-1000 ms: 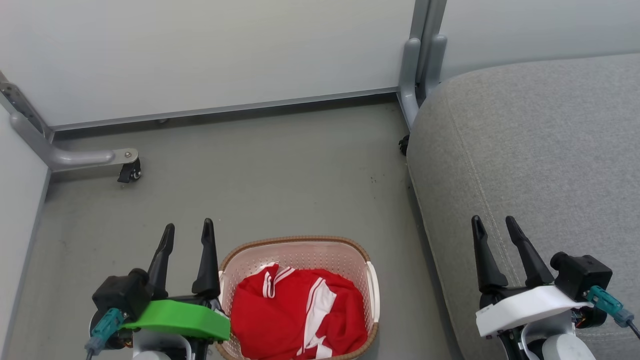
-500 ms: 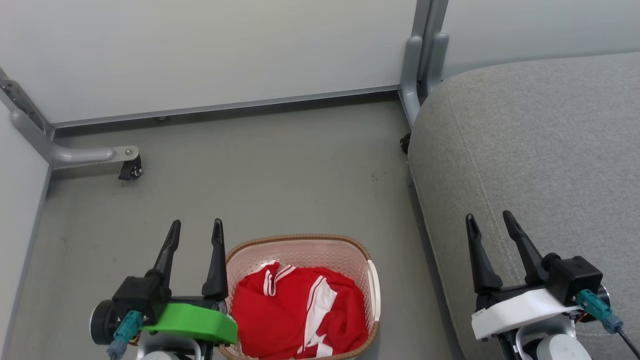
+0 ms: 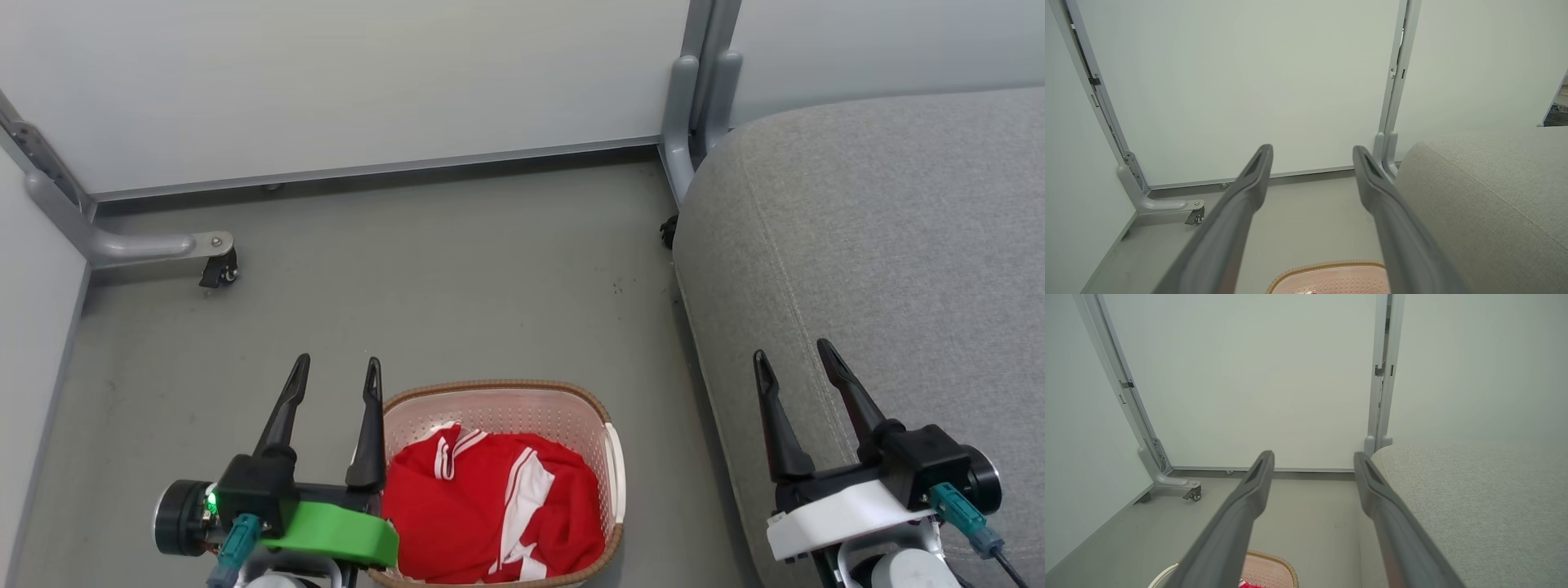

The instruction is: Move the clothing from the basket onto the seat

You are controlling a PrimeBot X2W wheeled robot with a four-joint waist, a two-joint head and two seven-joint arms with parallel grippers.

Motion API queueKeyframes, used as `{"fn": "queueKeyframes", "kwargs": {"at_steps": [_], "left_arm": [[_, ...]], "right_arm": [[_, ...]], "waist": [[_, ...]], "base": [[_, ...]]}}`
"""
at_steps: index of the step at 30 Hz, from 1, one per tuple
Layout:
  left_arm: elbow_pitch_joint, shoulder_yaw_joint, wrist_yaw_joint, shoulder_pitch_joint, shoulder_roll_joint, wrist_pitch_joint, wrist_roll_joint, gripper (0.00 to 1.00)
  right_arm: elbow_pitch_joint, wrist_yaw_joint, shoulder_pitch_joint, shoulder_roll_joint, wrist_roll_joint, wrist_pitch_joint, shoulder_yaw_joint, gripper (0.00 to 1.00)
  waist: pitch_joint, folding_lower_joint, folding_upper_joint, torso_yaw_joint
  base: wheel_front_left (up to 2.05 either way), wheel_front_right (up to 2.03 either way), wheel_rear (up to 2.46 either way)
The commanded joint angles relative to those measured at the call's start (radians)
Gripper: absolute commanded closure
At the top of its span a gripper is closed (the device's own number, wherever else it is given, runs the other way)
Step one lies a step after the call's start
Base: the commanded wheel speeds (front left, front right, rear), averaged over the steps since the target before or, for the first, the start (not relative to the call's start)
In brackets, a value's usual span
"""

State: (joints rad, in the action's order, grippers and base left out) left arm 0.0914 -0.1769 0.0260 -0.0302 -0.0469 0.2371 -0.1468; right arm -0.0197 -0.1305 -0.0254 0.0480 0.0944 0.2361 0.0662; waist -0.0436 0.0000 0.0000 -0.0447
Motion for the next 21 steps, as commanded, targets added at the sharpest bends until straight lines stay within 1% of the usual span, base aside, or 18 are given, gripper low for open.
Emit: {"fn": "queueKeyframes", "kwargs": {"at_steps": [1, 13, 21], "left_arm": [[-0.009, -0.005, -0.004, 0.010, -0.005, 0.009, 0.027, 0.00], [-0.014, -0.019, -0.008, 0.020, -0.006, 0.031, 0.109, 0.00], [-0.015, -0.022, -0.008, 0.017, -0.006, 0.028, 0.110, 0.00]], "right_arm": [[0.009, 0.000, -0.005, 0.004, -0.025, 0.010, -0.001, 0.00], [0.022, 0.000, -0.019, 0.004, -0.104, 0.031, 0.010, 0.00], [0.024, 0.000, -0.016, 0.004, -0.098, 0.030, 0.005, 0.00]], "waist": [[-0.001, 0.0000, 0.0000, -0.002], [-0.003, 0.0000, 0.0000, -0.004], [-0.019, 0.0000, 0.0000, -0.002]], "base": [[0.00, 0.00, 0.00], [0.00, 0.00, 0.00], [0.00, 0.00, 0.00]]}}
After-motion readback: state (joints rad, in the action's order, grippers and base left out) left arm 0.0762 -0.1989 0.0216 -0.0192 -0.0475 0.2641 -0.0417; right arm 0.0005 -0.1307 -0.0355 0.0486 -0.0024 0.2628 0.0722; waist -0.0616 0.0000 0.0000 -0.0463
